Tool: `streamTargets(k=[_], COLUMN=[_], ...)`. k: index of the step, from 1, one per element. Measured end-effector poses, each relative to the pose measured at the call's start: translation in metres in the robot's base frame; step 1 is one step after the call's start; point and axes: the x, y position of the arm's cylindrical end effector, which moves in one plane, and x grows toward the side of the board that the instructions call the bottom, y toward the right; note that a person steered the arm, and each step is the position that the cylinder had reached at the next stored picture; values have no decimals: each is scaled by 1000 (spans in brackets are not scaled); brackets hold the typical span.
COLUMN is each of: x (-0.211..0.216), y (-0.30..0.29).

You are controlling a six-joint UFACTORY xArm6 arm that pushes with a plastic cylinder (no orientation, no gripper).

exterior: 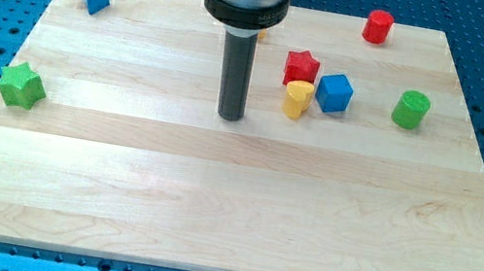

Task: Push the blue cube to the right of the heart

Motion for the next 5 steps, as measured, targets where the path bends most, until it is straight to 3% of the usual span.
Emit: streamTargets(k=[5], x=[-3], y=[45])
